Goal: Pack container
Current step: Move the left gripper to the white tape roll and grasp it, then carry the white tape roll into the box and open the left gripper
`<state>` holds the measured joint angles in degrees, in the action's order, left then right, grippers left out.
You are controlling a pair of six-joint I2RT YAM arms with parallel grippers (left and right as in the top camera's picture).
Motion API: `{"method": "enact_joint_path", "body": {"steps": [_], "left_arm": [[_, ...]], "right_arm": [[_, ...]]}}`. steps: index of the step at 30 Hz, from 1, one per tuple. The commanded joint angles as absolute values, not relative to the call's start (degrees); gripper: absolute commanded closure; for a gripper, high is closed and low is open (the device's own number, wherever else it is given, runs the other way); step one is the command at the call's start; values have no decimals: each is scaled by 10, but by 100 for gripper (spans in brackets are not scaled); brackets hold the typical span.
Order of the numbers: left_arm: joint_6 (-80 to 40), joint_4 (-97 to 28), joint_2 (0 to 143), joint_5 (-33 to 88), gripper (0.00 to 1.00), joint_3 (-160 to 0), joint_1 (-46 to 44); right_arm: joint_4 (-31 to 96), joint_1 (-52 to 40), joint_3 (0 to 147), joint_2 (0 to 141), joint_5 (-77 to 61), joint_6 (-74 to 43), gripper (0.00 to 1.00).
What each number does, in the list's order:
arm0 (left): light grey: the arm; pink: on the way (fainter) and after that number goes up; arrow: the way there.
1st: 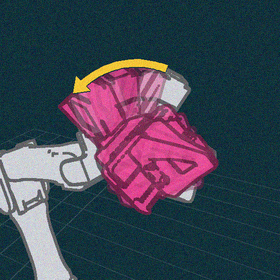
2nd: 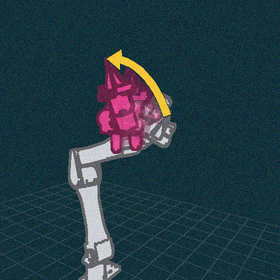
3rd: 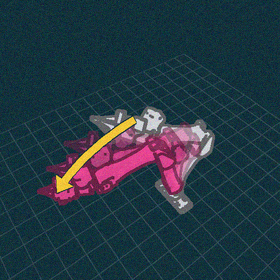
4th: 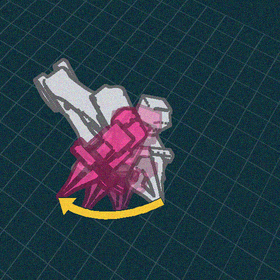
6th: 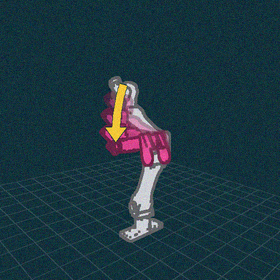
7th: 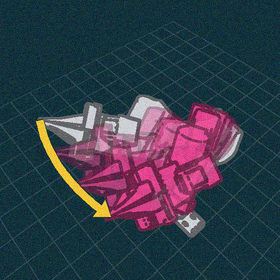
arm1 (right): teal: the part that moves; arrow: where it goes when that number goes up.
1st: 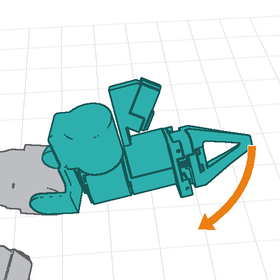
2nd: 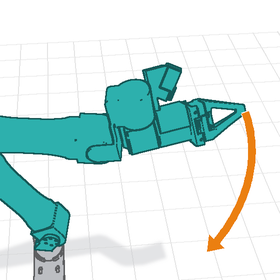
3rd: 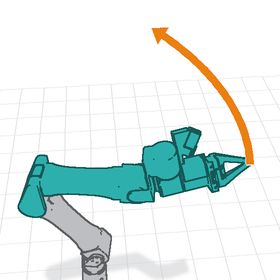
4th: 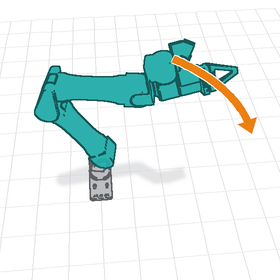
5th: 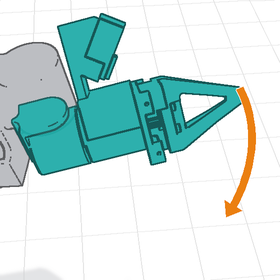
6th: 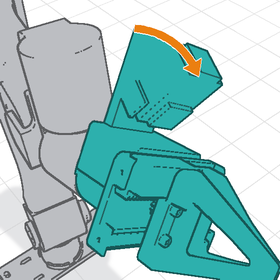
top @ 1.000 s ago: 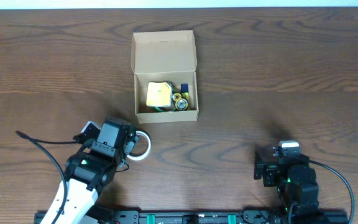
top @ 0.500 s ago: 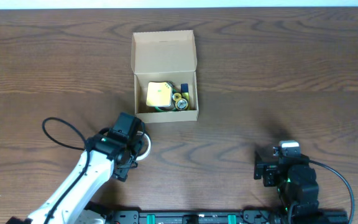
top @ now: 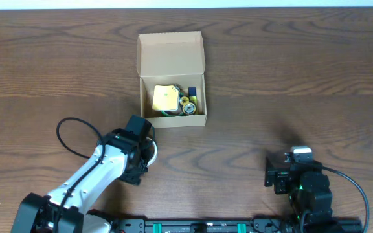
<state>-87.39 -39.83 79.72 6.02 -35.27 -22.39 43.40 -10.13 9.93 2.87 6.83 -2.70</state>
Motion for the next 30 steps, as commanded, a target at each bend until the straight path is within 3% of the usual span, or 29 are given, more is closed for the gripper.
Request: {"method": "enact_joint_path", "body": {"steps": [1,3,7,13,22,30], "left_arm": [[-890,-400,801,60,59,-349,-225],[-890,-400,801,60,74,-349,-225],[-889,-400,796,60,94,-350,-225],[-862,-405,743,60,95,-350,-225],[-683,-404,542,60,94,-356,-225],[-512,-404,598,15,94,-474,-225]], "right_arm": [[435,-97,95,25,66,-20,1],[435,-97,95,25,66,-21,1],[435,-97,95,25,66,-21,1],[435,-97,95,25,66,-21,1],[435,-97,95,25,66,-21,1],[435,-97,95,25,66,-21,1]]}}
